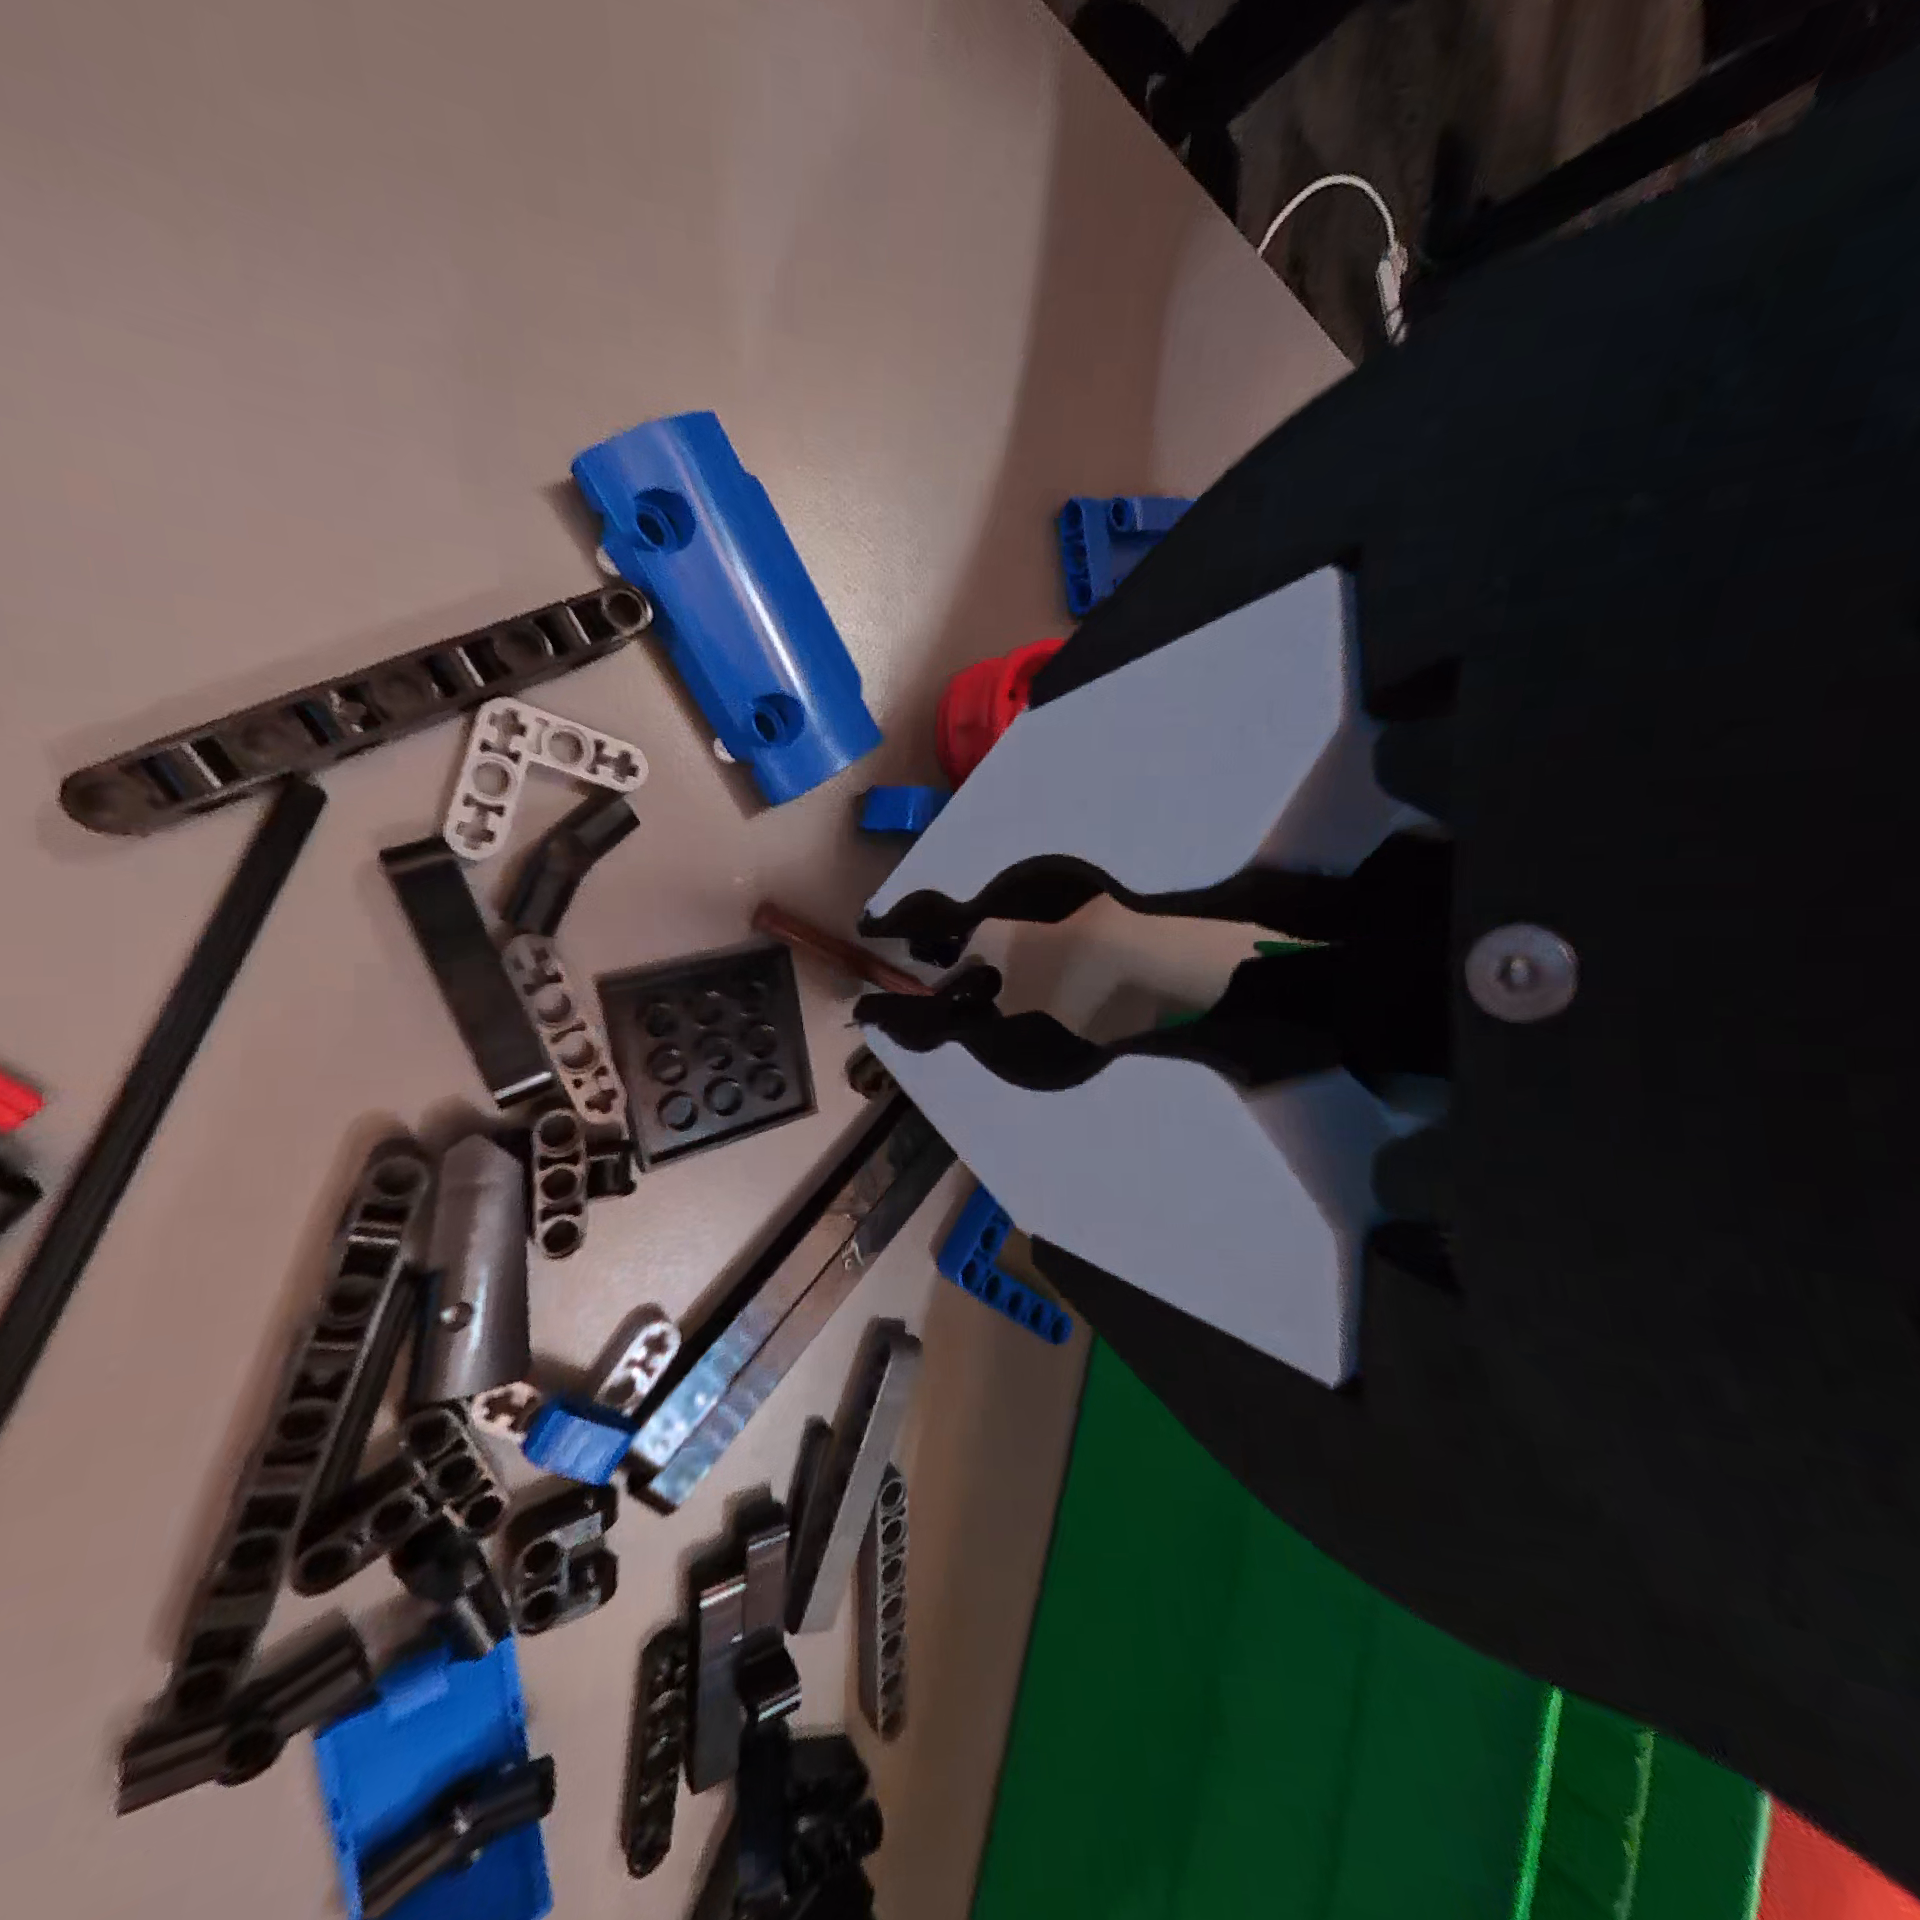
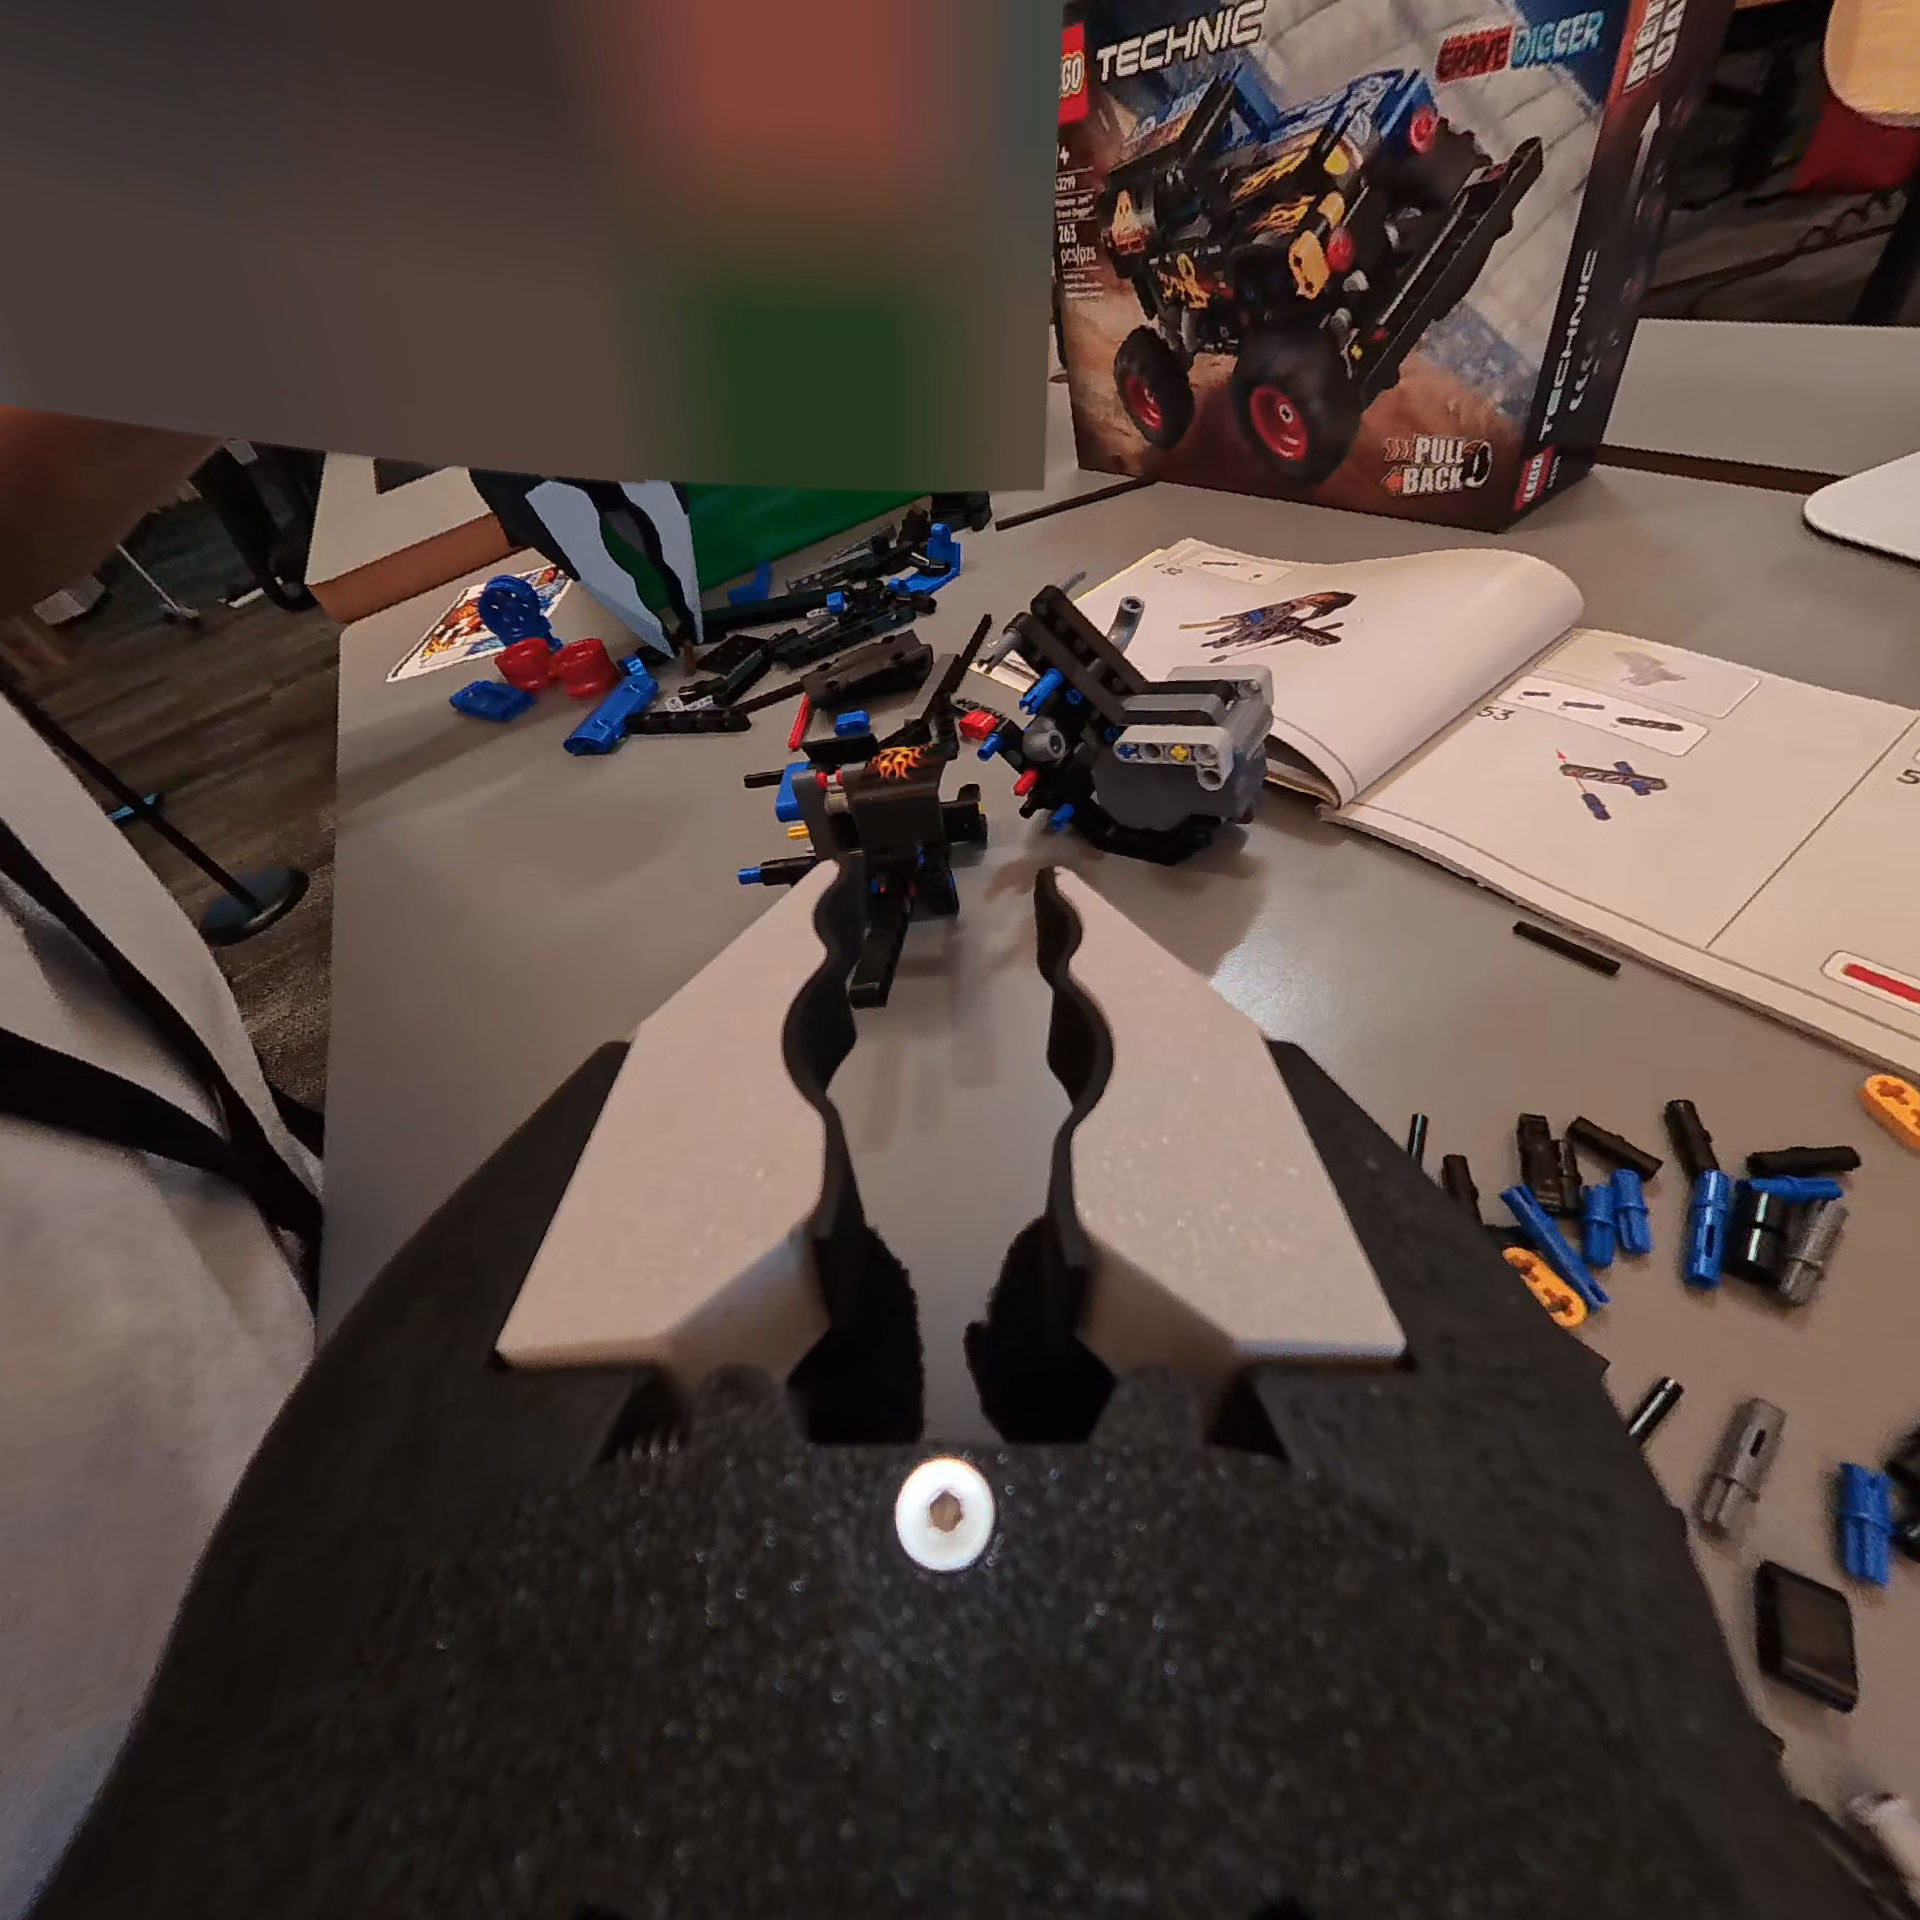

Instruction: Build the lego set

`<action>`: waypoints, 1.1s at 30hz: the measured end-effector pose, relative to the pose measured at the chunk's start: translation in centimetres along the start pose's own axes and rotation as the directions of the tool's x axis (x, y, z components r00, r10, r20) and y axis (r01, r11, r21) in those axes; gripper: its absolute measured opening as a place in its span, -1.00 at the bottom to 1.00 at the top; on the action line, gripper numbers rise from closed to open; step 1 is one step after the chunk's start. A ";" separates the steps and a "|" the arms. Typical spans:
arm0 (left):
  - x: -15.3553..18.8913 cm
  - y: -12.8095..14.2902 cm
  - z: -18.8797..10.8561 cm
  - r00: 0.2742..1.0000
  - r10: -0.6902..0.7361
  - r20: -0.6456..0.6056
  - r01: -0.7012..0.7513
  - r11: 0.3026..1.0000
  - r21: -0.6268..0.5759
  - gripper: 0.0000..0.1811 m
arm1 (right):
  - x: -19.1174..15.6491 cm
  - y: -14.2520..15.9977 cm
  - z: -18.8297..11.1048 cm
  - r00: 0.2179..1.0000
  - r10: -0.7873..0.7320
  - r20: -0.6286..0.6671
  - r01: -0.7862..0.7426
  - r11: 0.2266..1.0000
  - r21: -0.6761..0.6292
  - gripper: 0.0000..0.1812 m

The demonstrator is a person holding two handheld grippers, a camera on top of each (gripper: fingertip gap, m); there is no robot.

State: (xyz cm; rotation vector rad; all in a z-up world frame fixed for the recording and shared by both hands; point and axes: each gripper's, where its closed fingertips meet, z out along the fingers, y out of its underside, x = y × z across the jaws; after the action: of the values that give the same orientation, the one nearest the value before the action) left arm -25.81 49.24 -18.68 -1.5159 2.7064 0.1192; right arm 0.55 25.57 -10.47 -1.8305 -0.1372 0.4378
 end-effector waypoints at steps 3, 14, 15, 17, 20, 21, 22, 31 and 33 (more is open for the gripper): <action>0.2 -0.2 0.3 0.999 0.021 0.024 -0.021 1.000 -0.016 -0.92 | 0.0 0.0 0.0 1.000 0.007 0.001 -0.007 1.000 0.002 -0.65; -4.7 -7.6 -7.6 0.991 -0.099 0.085 0.078 0.972 0.223 -0.98 | -0.1 0.1 0.2 1.000 -0.008 -0.004 0.008 1.000 -0.005 -0.68; -5.7 -10.5 -9.0 0.992 -0.121 0.041 0.103 0.947 0.304 -0.97 | -0.1 0.2 0.2 1.000 -0.011 -0.007 0.010 1.000 -0.007 -0.69; -7.1 -15.1 -9.9 0.993 -0.104 -0.051 0.115 0.929 0.351 -0.98 | -0.1 0.2 0.2 1.000 -0.014 -0.010 0.014 1.000 -0.007 -0.69; -9.4 -18.2 -7.4 0.997 0.004 -0.080 0.014 0.976 0.216 -0.98 | 0.3 0.5 0.2 0.999 -0.026 -0.035 0.026 0.999 -0.020 -0.70; -9.6 -19.0 -6.2 0.993 0.023 -0.118 -0.002 0.984 0.179 -0.97 | 0.4 0.5 0.1 0.999 -0.029 -0.042 0.028 0.999 -0.022 -0.70; -9.4 -19.5 -5.0 0.986 0.030 -0.165 -0.007 0.990 0.139 -0.97 | 0.4 0.5 0.1 0.999 -0.030 -0.045 0.029 0.999 -0.022 -0.70; -9.4 -20.6 -0.7 0.977 0.112 -0.180 -0.111 0.994 0.016 -0.97 | 0.2 1.0 0.4 0.999 -0.037 -0.037 0.035 0.998 -0.049 -0.70; -9.6 -20.5 -0.3 0.978 0.121 -0.170 -0.122 0.992 0.007 -0.98 | 0.1 1.1 0.5 0.999 -0.041 -0.036 0.039 0.998 -0.054 -0.69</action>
State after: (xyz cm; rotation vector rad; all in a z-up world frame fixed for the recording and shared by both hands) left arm -3.29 46.67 -18.74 -1.4220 2.9330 -0.0025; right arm 0.34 25.71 -11.68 -1.8839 -0.1614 0.3751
